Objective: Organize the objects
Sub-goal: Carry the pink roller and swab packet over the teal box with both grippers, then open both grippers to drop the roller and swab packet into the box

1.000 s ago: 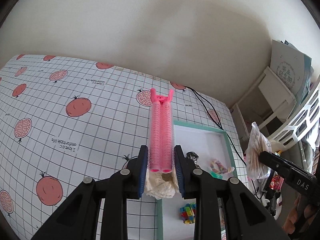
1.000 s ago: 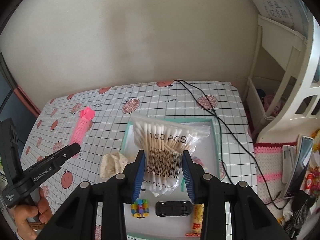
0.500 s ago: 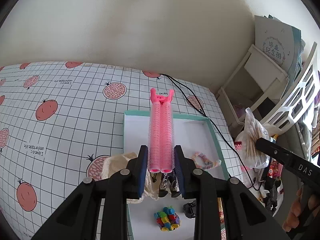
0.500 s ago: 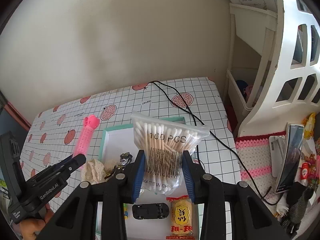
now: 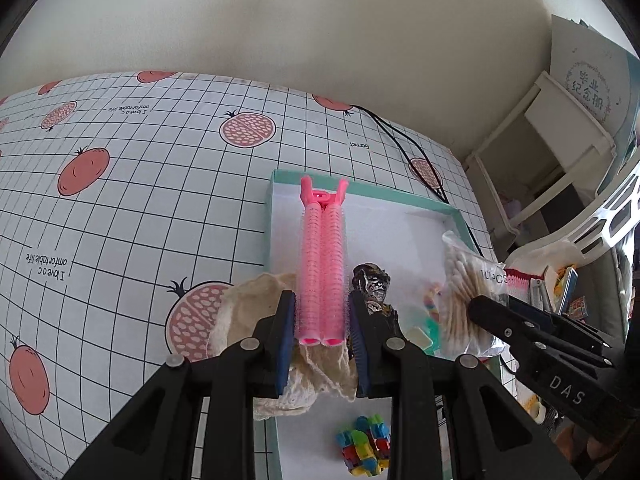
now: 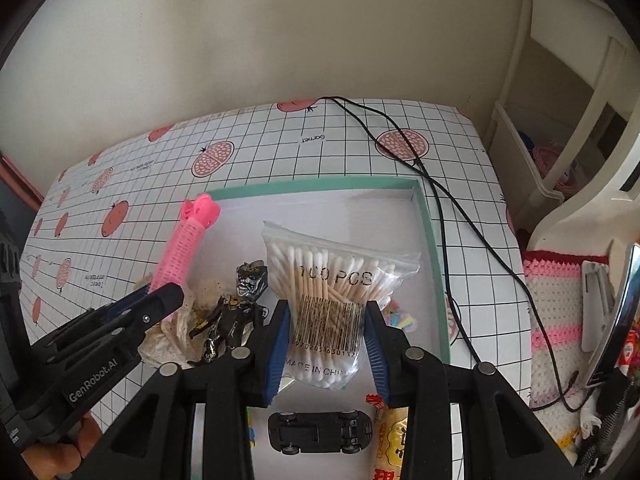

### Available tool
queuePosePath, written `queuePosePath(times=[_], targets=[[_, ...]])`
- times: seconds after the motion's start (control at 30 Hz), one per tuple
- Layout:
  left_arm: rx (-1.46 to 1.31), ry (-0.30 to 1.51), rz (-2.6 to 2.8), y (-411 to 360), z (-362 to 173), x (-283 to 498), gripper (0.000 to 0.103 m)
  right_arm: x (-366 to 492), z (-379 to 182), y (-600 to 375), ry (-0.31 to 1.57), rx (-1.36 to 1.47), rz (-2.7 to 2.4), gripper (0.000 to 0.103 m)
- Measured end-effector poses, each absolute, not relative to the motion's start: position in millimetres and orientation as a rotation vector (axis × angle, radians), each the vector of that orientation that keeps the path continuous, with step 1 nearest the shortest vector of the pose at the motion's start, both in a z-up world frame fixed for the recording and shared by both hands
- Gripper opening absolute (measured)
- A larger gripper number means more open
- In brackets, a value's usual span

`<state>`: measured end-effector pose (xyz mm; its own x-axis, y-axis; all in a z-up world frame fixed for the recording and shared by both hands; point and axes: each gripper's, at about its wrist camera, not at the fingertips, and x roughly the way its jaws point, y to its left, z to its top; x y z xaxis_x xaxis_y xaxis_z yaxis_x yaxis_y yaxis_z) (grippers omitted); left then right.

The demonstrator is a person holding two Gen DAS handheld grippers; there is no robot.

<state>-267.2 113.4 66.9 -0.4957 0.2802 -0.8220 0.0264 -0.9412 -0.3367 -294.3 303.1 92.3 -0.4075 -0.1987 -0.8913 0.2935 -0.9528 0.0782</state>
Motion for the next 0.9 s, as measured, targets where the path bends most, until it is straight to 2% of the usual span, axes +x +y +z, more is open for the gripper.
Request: queuePosePath(times=[0.13,0.8,0.87,0.9], targets=[[-1.506,-0.448,2.547,118.0,60.6,-269.5,0.027,-298.0,82.6,299.5,0.175,1.527,-2.438,0.039],[-1.543,-0.463,2.515,120.7,45.0,-274.7,0.028,-306.1,67.3,295.8,0.168,1.554,-2.448,0.039],[-1.546,-0.467,2.514,120.7,46.8,-275.1,0.028,-306.2,67.5,295.5,0.170,1.561,-2.446,0.041],[-1.547,-0.461,2.513,121.5,47.8,-275.1,0.028,-306.2,67.6,295.4,0.172,1.567,-2.442,0.045]])
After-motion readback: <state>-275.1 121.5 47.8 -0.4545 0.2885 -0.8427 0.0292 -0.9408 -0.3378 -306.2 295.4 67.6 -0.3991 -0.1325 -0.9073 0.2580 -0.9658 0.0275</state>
